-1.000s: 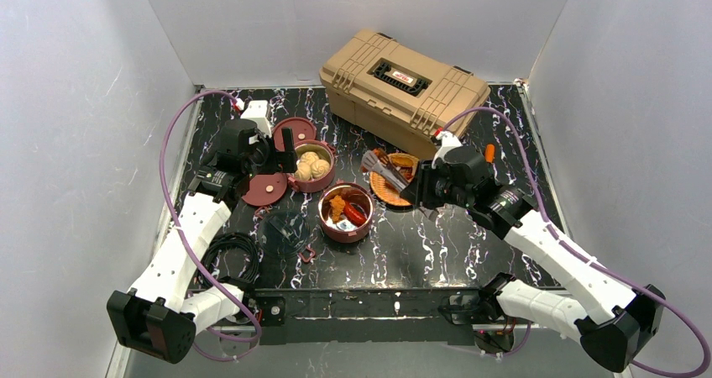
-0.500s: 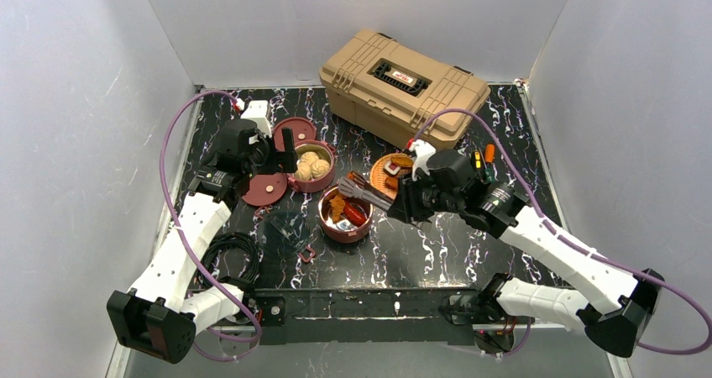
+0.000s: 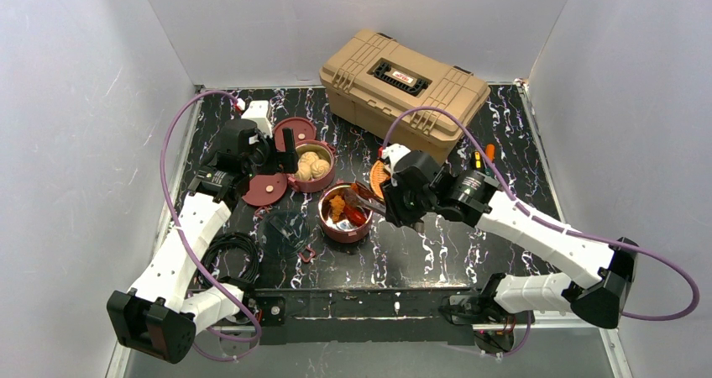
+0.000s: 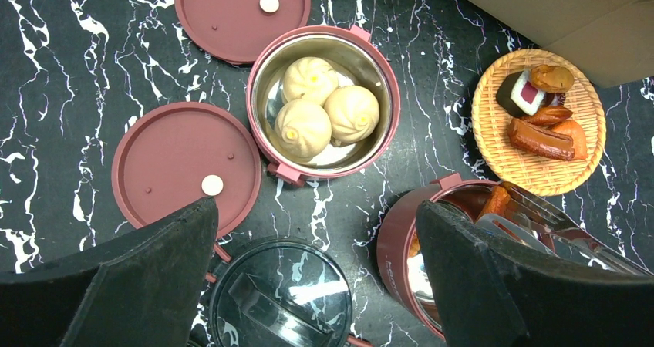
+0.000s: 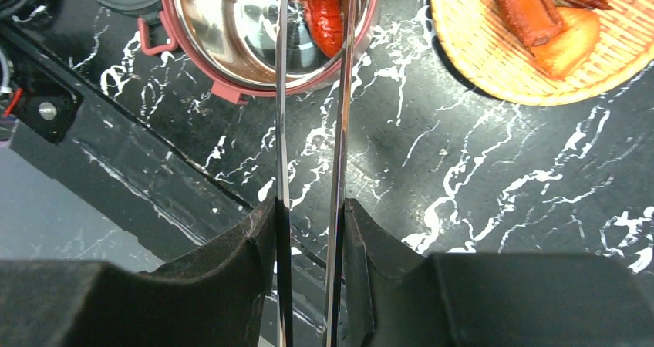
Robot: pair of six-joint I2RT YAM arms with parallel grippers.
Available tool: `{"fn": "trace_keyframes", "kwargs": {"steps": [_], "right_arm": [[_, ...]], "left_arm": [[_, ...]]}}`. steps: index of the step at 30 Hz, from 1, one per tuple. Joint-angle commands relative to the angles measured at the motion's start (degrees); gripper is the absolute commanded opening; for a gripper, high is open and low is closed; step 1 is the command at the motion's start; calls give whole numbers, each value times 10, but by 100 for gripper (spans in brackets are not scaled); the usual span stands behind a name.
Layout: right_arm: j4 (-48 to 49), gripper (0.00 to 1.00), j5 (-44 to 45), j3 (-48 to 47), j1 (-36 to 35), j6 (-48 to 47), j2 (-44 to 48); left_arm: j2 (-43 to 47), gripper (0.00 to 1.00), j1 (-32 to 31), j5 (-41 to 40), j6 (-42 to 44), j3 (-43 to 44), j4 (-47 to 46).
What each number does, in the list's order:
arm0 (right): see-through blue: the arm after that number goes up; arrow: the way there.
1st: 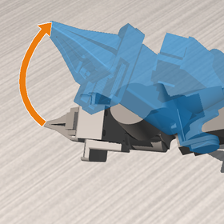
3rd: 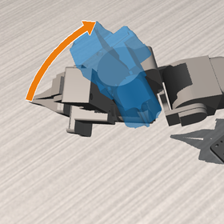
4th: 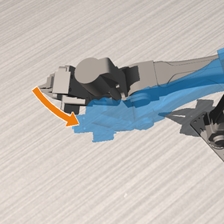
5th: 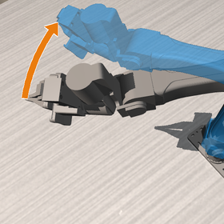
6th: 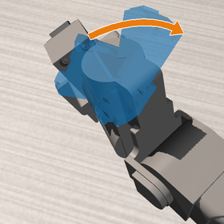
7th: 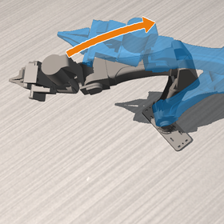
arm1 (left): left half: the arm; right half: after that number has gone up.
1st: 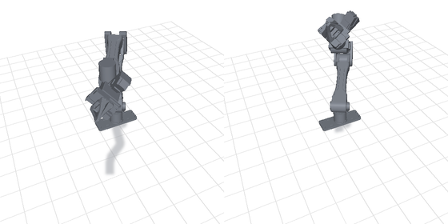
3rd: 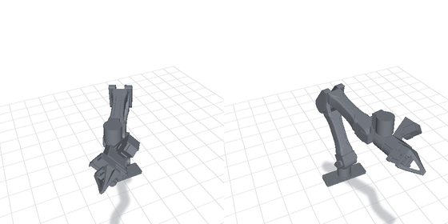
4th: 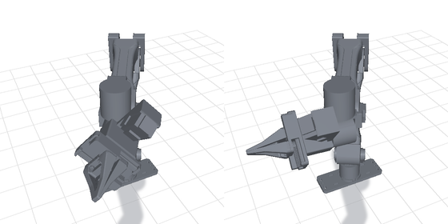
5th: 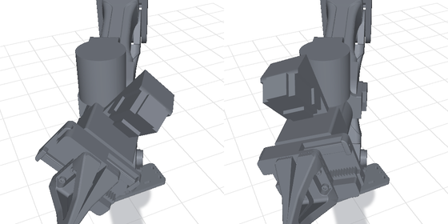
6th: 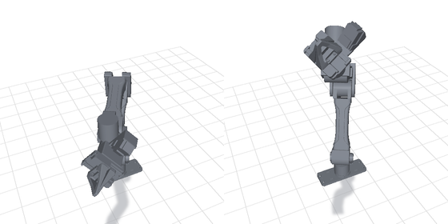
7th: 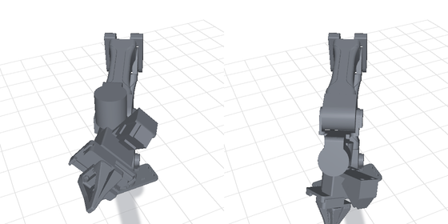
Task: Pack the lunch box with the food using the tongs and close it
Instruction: Place the fake food in the packing box.
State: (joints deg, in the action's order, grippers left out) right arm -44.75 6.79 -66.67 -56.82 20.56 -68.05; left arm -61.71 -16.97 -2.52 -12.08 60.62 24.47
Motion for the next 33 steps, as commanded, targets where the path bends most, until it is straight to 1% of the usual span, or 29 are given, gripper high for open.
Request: {"fn": "trace_keyframes", "kwargs": {"steps": [1, 7, 13, 16, 29, 33], "right_arm": [[-42, 15, 21, -61, -5, -36, -23], [-33, 22, 7, -56, -6, -45, -42], [-24, 38, 5, -59, -7, -45, -41], [-23, 43, 6, -62, -7, -45, -44], [-6, 51, 8, -64, -7, -44, -40], [5, 51, 11, -67, -7, -42, -35]], "left_arm": [[4, 98, 2, 3, -2, 10, 8], [2, 98, 3, 2, -3, 9, 8], [-6, 98, 2, 6, -3, 11, 11], [-7, 99, 2, 6, -3, 11, 11], [-11, 98, 3, 1, -1, 12, 13], [-14, 98, 2, 2, -1, 11, 13]]}}
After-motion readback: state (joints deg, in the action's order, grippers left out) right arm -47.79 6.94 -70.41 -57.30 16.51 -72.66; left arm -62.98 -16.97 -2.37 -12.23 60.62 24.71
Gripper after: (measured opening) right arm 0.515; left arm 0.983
